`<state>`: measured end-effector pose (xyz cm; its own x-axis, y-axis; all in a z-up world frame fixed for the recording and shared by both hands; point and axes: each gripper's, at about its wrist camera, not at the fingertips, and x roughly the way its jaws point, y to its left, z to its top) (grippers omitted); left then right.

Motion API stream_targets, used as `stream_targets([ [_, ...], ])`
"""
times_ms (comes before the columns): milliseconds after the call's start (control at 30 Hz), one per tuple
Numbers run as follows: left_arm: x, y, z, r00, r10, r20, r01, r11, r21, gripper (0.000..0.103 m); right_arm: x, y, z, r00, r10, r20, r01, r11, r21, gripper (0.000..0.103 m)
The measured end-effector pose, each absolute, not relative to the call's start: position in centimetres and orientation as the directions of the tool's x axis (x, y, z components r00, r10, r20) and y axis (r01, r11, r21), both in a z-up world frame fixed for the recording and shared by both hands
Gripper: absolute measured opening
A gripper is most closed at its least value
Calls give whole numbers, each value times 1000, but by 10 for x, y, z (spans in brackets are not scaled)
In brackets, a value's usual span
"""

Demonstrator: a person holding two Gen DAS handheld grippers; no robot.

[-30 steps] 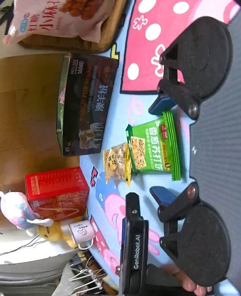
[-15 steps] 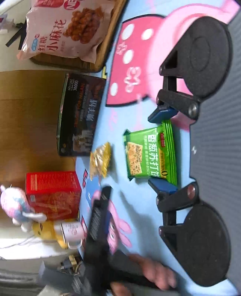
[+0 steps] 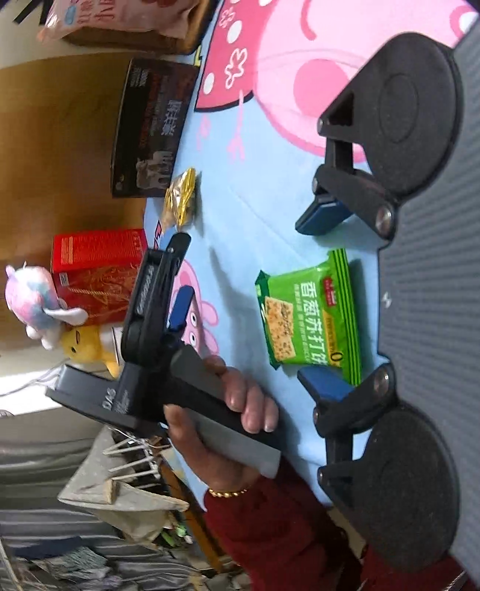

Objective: Organize snacks
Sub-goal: 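Move the left gripper down to the green cracker packet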

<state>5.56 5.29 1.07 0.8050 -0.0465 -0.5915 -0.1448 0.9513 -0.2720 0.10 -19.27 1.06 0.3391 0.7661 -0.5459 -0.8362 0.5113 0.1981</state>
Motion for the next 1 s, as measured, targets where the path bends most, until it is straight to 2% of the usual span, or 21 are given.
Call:
stream_targets([
  [100, 56, 53, 11, 805, -47, -592, -144, 952, -272, 86, -4, -193, 11, 328, 772, -544, -839, 503, 207, 86],
  [533, 55, 50, 11, 794, -64, -605, -121, 958, -260, 90, -3, -200, 11, 359, 760, -541, -814, 539, 216, 88],
  [767, 18, 41, 11, 787, -85, -612, -74, 970, -230, 95, -18, -212, 10, 406, 725, -556, -801, 575, 166, 89],
  [867, -3, 44, 13, 794, -127, -594, -53, 959, -277, 95, -23, -211, 9, 430, 709, -560, -799, 587, 130, 89],
  [1000, -19, 58, 14, 790, -224, -571, -42, 909, -414, 96, -23, -211, 9, 461, 682, -568, -789, 608, 91, 88],
])
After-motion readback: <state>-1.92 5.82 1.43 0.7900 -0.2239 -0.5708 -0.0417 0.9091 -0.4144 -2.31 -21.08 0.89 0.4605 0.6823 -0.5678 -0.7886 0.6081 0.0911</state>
